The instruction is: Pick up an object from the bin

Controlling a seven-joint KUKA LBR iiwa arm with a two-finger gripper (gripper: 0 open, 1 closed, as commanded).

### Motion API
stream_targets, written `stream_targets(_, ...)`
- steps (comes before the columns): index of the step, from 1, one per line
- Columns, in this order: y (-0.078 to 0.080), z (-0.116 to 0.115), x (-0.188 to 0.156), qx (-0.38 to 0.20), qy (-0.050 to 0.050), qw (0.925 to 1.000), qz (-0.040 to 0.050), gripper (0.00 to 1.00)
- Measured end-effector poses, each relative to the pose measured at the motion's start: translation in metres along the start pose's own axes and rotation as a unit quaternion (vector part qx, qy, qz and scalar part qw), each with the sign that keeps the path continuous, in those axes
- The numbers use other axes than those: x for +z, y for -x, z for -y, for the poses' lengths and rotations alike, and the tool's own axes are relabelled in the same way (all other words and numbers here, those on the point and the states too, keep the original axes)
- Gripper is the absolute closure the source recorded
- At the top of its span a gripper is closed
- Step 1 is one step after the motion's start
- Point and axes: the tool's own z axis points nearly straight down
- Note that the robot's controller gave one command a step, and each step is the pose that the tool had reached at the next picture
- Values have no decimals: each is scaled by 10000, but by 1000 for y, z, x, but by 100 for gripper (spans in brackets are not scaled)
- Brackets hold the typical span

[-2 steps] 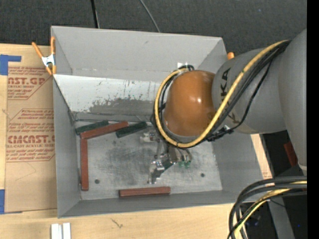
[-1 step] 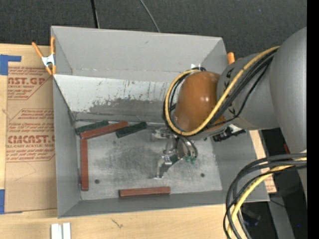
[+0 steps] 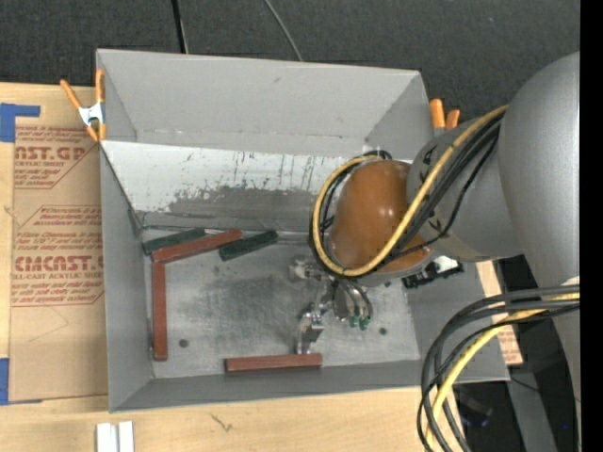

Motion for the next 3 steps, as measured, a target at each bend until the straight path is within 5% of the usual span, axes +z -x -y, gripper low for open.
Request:
stream_targets(1, 24, 62, -4, -831, -4, 9965, -37, 100)
stream_targets(2, 24, 62, -4, -831, -3, 9965, -36, 100)
stream_targets(3, 35, 53, -179, -452, -6, 9990, 16, 100)
